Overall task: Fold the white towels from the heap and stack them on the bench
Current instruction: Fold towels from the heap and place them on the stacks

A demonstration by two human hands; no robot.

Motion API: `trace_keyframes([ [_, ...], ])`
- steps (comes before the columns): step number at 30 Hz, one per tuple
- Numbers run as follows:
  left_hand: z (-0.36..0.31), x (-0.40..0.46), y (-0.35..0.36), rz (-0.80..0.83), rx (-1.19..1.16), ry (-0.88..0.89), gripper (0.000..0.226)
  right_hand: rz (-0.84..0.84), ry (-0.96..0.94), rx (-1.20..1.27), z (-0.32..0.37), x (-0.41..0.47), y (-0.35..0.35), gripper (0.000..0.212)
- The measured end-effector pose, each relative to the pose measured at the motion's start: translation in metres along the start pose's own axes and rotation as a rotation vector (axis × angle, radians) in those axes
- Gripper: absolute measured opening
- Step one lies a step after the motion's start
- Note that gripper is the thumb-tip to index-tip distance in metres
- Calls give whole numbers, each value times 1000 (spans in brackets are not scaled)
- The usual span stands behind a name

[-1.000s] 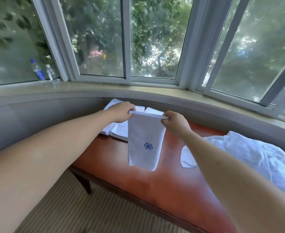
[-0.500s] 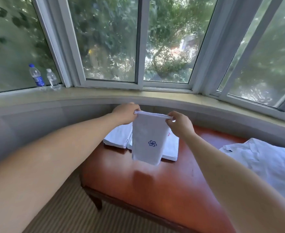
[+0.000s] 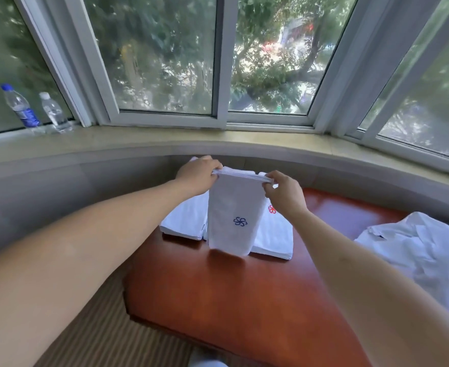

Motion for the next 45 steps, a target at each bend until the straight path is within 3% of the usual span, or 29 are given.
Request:
trace_keyframes([
  [10,49,166,24,125,43,-20,25,62,68,16,-48,173,30,25],
  [22,127,323,154,296,-14,-93,25,182,204,57,-157,317,127,33],
  [31,163,369,218,176,-18,-156,35,122,301,135,-210,365,183,34],
  [34,158,358,240,105,117,-134,49,99,305,242,-225,353,209,51],
  [37,133,333,274,176,189,70,40,245,114,18,-225,324,241,73],
  [40,125,303,302,314,206,196,44,274,-11,-326,-224,299,259,52],
  [45,126,266,310,402,265,208,55,284,-89,-454,-213,266,264,51],
])
Point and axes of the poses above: each hand's wrist, its own x-axis towards the middle knuckle, its own y-axis out of the palm, z = x × y, the point moved 8 cm from there along x, towards the middle knuckle, and after that the axes turned 10 degrees about z, right-handed, at the moved point
